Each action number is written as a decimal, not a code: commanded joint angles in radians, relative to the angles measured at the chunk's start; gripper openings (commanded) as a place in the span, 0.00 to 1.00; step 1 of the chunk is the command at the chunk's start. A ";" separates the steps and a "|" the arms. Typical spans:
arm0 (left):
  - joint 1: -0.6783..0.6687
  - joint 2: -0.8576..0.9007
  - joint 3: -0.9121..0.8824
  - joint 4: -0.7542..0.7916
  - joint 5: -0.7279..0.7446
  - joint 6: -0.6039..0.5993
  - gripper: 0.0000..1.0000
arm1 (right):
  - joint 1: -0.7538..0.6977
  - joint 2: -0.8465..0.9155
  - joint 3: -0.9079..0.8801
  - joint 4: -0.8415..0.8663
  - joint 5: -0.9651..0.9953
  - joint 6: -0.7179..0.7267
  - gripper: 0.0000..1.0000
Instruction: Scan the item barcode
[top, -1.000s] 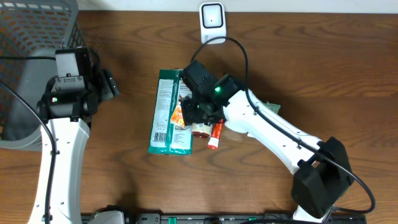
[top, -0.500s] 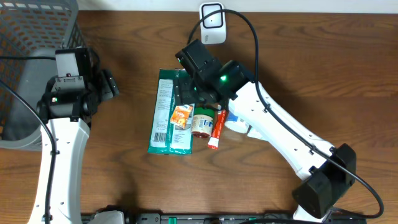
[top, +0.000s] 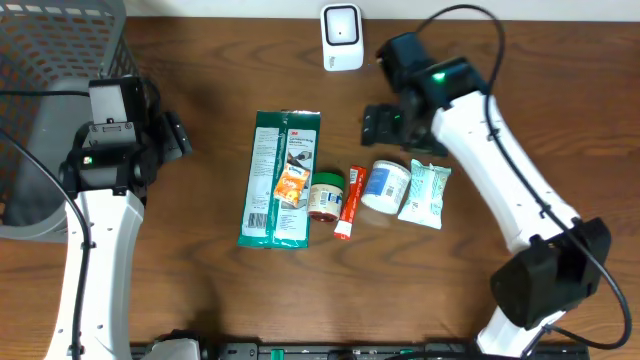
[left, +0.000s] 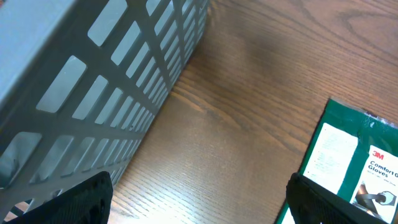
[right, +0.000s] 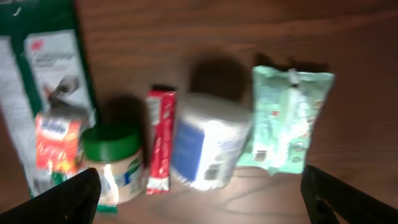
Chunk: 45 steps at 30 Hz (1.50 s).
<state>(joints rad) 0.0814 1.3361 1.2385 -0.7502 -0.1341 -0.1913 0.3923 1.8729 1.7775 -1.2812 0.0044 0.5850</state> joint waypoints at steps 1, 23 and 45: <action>0.001 0.005 0.016 0.004 -0.005 -0.013 0.87 | -0.034 -0.005 -0.047 0.012 -0.024 0.006 0.99; 0.001 0.005 0.016 0.004 -0.005 -0.013 0.87 | -0.071 -0.005 -0.373 0.289 -0.170 0.006 0.99; 0.001 0.005 0.016 0.004 -0.005 -0.013 0.87 | -0.071 -0.005 -0.375 0.294 -0.170 0.005 0.99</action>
<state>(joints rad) 0.0814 1.3361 1.2385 -0.7502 -0.1341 -0.1913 0.3367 1.8729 1.4097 -0.9867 -0.1616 0.5850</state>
